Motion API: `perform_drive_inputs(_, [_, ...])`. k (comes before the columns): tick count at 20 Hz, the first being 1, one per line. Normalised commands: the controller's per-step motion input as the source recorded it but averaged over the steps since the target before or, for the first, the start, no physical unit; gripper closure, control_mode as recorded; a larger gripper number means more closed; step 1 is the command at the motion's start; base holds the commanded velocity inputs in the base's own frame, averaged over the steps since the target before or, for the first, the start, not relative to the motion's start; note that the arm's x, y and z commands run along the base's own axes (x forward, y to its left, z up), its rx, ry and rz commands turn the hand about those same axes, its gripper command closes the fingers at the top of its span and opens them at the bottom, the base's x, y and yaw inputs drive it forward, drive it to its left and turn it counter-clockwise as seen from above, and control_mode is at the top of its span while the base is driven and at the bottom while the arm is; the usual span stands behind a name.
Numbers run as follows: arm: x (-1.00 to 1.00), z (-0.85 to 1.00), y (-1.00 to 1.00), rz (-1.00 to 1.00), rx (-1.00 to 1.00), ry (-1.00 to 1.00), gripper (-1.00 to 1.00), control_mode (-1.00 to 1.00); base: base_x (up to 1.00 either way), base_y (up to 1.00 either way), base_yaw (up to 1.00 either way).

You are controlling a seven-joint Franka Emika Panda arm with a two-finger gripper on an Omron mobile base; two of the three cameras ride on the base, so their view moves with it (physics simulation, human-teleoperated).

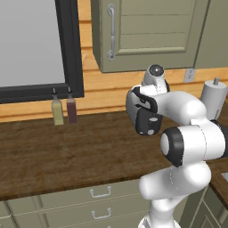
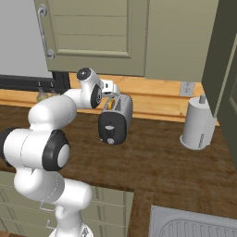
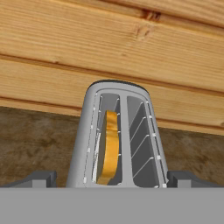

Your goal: Start the toaster. Once the lever pops up, take the bread to the plate on the dining counter.

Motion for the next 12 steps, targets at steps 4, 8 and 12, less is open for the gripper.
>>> perform_drive_inputs(4, [0.0, 0.0, 0.0, 0.0, 0.0, 0.0, -1.0, -1.0, 0.0, 0.0, 0.0])
perform_drive_inputs(8, [0.0, 0.0, 0.0, 0.0, 0.0, 0.0, -1.0, -1.0, 0.0, 0.0, 0.0])
perform_drive_inputs(12, [0.0, 0.0, 0.0, 0.0, 0.0, 0.0, -1.0, -1.0, 0.0, 0.0, 0.0])
